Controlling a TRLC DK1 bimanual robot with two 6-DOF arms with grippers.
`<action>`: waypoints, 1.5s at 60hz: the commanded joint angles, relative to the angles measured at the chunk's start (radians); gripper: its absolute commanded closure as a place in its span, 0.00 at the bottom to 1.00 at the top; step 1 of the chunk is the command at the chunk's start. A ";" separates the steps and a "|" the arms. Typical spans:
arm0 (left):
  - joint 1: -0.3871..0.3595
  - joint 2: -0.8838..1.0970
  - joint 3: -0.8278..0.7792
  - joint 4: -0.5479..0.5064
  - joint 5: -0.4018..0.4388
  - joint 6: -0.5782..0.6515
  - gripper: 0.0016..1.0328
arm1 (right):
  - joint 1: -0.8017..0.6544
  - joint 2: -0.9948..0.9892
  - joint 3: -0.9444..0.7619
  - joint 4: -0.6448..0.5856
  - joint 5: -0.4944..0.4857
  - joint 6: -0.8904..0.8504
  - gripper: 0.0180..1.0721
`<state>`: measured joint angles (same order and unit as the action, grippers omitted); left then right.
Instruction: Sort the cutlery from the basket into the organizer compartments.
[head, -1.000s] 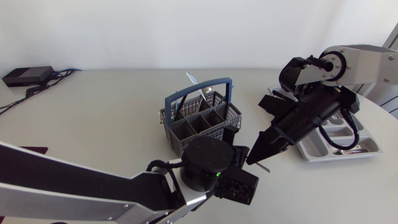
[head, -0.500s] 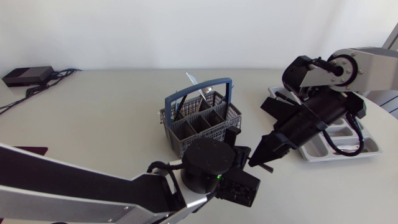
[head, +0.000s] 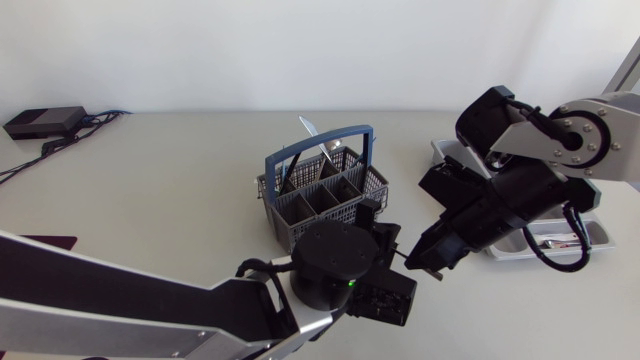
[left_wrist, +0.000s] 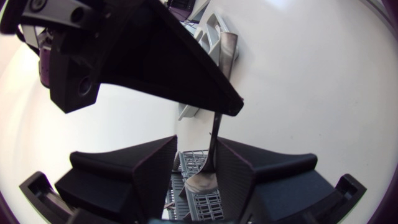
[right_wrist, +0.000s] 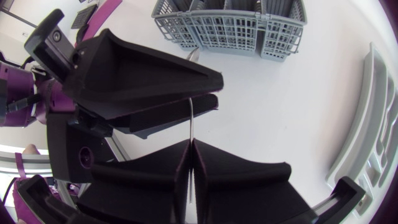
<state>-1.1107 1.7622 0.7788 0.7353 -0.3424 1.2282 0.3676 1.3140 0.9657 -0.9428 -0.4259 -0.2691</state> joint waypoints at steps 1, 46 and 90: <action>0.012 -0.043 0.020 -0.001 -0.012 -0.041 0.44 | 0.007 -0.033 -0.042 0.016 0.033 0.016 0.93; 0.169 -0.293 0.146 -0.468 0.046 -0.337 0.36 | -0.257 -0.268 -0.308 0.355 0.279 -0.426 0.93; 0.371 -0.423 0.292 -0.872 0.227 -0.547 0.36 | -1.026 0.074 -0.325 0.783 -0.094 -1.273 0.93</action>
<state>-0.7471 1.3590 1.0393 -0.1234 -0.1272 0.7059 -0.6075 1.3361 0.6025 -0.1898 -0.4881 -1.4235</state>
